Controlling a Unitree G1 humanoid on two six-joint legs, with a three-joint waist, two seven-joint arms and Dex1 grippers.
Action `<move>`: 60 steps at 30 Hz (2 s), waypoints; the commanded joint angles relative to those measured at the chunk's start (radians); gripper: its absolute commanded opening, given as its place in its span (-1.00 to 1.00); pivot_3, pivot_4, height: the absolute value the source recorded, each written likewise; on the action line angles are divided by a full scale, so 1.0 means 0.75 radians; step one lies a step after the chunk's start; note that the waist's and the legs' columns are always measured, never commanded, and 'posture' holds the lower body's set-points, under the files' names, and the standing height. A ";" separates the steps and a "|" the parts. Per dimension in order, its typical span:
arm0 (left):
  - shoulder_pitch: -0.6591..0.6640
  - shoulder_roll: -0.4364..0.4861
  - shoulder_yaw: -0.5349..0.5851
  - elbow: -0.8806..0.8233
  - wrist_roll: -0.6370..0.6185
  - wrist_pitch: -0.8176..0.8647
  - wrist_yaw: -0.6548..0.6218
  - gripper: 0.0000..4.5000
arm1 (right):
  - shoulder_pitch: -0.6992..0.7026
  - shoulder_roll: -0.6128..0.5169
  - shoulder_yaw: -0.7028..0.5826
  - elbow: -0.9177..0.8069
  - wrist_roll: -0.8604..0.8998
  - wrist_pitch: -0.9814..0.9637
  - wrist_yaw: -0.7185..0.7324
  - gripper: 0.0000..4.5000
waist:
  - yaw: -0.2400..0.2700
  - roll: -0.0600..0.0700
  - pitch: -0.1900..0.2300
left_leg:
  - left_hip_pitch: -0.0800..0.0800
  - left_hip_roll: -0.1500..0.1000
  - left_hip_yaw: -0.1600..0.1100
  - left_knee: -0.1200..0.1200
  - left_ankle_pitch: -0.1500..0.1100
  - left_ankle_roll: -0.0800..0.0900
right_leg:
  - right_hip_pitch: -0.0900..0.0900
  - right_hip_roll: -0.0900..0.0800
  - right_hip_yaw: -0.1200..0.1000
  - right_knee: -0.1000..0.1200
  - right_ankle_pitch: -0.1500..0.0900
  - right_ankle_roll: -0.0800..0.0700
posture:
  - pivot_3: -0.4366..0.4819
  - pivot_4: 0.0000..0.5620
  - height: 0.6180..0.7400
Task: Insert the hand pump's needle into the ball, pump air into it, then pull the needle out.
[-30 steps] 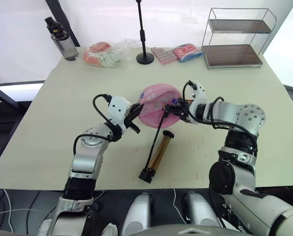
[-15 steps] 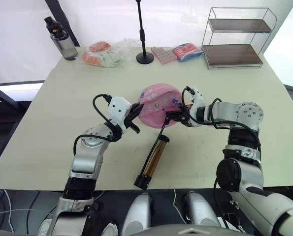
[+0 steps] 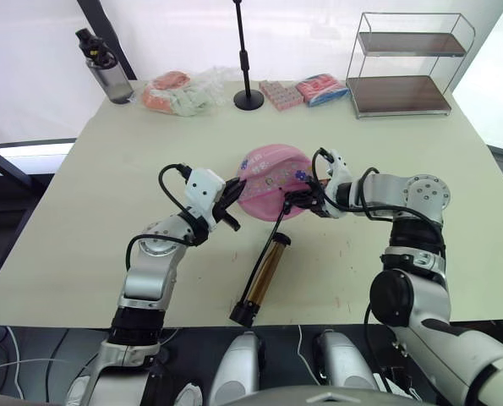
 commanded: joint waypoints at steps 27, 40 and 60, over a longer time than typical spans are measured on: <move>0.021 -0.001 -0.036 -0.018 0.010 -0.013 -0.021 -0.96 | -0.096 0.107 -0.220 -0.025 -0.244 0.001 -0.144 -0.85 | -0.002 0.000 0.000 | 0.001 0.000 0.000 -0.001 0.000 0.000 | 0.000 0.000 0.000 0.000 0.000 0.000 | -0.05 -0.47 1.00; 0.020 -0.007 -0.074 -0.017 -0.004 -0.005 -0.060 -0.96 | -0.244 0.301 -0.441 -0.090 -0.321 -0.015 -0.373 -0.85 | 0.015 0.000 0.000 | 0.001 -0.001 0.000 -0.001 0.000 0.000 | 0.000 -0.001 0.000 0.000 0.000 0.000 | -0.05 -0.47 1.00; -0.077 -0.080 -0.060 -0.001 -0.123 0.217 -0.072 -0.96 | -0.222 0.435 -0.255 -0.099 -0.302 -0.035 -0.379 -0.85 | 0.029 0.000 0.000 | 0.001 -0.001 0.000 -0.001 0.000 0.001 | 0.001 0.000 -0.001 0.000 0.000 0.000 | -0.05 -0.47 1.00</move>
